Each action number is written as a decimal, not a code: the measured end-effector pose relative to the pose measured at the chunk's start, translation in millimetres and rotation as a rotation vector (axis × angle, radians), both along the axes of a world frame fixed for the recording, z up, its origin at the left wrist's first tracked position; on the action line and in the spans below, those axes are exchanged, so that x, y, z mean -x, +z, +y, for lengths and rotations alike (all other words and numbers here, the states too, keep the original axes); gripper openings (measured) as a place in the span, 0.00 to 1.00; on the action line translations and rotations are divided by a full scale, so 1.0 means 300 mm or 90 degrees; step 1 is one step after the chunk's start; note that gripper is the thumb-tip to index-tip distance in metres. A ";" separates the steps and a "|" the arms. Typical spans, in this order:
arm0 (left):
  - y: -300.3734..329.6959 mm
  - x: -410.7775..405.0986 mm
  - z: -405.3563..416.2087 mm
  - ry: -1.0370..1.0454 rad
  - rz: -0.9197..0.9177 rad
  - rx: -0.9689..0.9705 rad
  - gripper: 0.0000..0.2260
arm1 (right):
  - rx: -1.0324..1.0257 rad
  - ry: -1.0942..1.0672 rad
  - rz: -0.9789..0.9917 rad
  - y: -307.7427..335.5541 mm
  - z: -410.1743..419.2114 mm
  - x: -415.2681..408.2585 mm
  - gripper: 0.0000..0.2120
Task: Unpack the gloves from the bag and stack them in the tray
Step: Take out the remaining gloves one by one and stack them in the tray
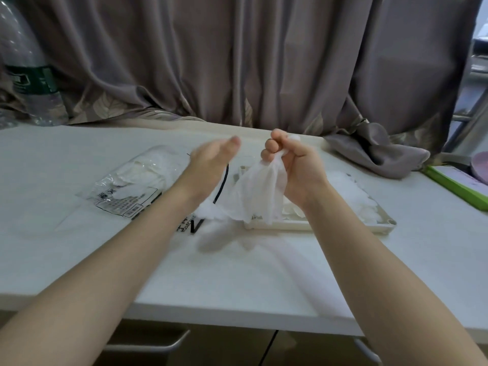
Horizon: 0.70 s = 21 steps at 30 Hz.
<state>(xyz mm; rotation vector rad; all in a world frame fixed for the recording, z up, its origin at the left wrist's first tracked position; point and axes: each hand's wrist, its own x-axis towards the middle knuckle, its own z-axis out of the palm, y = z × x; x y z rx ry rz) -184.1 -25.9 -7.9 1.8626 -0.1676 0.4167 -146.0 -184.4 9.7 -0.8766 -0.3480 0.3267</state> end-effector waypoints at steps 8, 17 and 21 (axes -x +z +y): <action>0.013 0.017 -0.110 -0.242 0.189 0.155 0.06 | 0.303 -0.256 -0.028 0.003 -0.100 0.008 0.17; 0.016 -0.019 -0.150 -0.240 0.199 0.237 0.07 | 0.562 0.013 -0.160 -0.032 -0.235 0.032 0.09; 0.011 -0.032 -0.109 -0.261 0.230 0.202 0.07 | 0.385 0.025 -0.135 -0.042 -0.304 0.009 0.03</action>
